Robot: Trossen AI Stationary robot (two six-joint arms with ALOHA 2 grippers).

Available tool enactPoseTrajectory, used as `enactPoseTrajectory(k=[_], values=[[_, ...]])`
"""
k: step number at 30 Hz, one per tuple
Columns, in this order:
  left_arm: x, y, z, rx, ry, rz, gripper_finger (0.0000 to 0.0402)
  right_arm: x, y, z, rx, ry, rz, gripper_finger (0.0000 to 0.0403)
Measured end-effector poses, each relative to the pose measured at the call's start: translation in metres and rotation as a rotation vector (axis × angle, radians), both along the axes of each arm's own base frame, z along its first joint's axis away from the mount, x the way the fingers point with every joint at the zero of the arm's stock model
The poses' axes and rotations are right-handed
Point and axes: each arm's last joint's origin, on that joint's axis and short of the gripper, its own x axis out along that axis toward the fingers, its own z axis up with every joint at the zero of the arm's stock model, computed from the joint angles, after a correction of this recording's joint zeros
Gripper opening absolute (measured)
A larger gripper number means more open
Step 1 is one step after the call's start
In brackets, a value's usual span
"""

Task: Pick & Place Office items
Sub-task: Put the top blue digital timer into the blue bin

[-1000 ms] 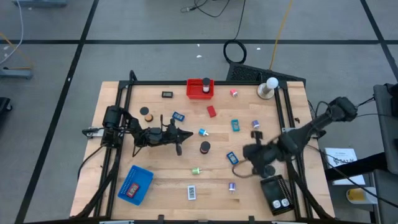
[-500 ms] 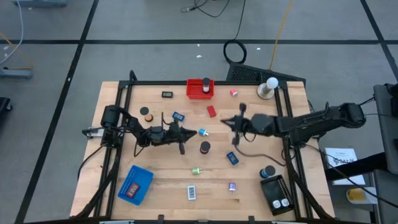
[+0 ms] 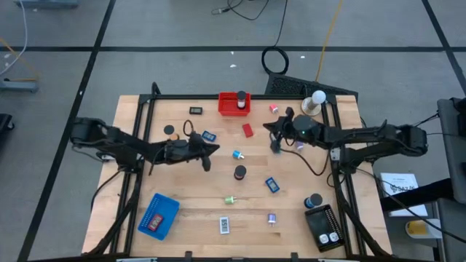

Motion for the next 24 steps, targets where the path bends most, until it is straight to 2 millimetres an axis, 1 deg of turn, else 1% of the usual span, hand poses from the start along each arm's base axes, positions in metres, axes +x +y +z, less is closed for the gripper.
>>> enactPoseTrajectory(k=[2,5,10,12,15,18,22,24], values=[[-0.003,0.0,0.001,-0.039,0.058,0.015,0.002,-0.001,-0.002,-0.001,-0.012,0.008,-0.004,0.0],[0.003,0.0,0.006,-0.088,0.126,0.037,0.0048,-0.002,-0.004,-0.001,-0.013,0.008,-0.015,0.0],[0.019,0.002,0.012,-0.082,0.256,0.012,0.0102,-0.003,-0.006,-0.002,-0.017,0.012,-0.018,0.0],[0.027,0.006,0.016,-0.088,0.263,0.007,0.0127,-0.003,-0.006,-0.002,-0.026,0.019,-0.013,0.0],[0.03,0.018,0.018,-0.11,0.31,0.013,0.0165,-0.003,-0.005,-0.002,-0.028,0.024,-0.012,0.0],[0.029,0.034,0.021,-0.086,0.431,-0.023,0.0205,-0.003,-0.005,-0.002,-0.028,0.025,-0.011,0.0],[0.025,0.06,0.032,-0.047,0.568,-0.059,0.0251,-0.003,-0.005,-0.002,-0.03,0.029,-0.01,0.0],[0.024,0.07,0.039,-0.022,0.606,-0.091,0.027,-0.003,-0.005,-0.002,-0.03,0.029,-0.01,0.0]])
